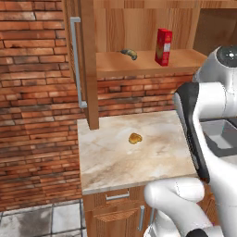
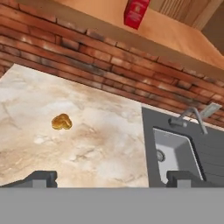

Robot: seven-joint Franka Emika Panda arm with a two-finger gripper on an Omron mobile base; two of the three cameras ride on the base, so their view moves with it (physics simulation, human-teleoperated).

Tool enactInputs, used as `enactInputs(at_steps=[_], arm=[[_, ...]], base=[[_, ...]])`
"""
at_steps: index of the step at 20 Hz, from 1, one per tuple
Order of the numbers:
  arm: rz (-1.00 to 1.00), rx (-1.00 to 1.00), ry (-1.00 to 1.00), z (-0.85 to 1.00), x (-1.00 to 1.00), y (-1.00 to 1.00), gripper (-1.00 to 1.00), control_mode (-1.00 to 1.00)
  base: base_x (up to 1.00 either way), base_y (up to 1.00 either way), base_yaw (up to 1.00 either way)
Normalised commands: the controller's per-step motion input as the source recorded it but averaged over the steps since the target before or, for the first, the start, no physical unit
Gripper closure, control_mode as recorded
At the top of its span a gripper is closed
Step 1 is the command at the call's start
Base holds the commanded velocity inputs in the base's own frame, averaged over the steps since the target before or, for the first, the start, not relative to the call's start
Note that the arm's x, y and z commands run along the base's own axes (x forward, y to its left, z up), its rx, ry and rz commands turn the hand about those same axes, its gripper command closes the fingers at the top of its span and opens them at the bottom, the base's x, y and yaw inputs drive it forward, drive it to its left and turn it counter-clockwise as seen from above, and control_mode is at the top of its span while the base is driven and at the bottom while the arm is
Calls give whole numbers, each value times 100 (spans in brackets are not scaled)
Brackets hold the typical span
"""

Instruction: Pick the boxed food and honey bottle from the counter and place them in the cabinets closest to them.

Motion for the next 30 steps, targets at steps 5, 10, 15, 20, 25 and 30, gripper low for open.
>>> enactInputs(at_steps=[5,10,15,20,25,30], arm=[[-4,-2,-18,-82,-94,-3,-100,-100],[0,3,-1,-1,-13,-6,-100,-100],[0,0,0,0,0,0,-100,-100],[0,0,0,0,0,0,-100,100],[0,0,0,0,0,0,-100,100],[0,0,0,0,0,0,-100,100]], base=[[0,0,0],[0,0,0],[0,0,0],[0,0,0],[-36,-4,0],[-66,-23,0]])
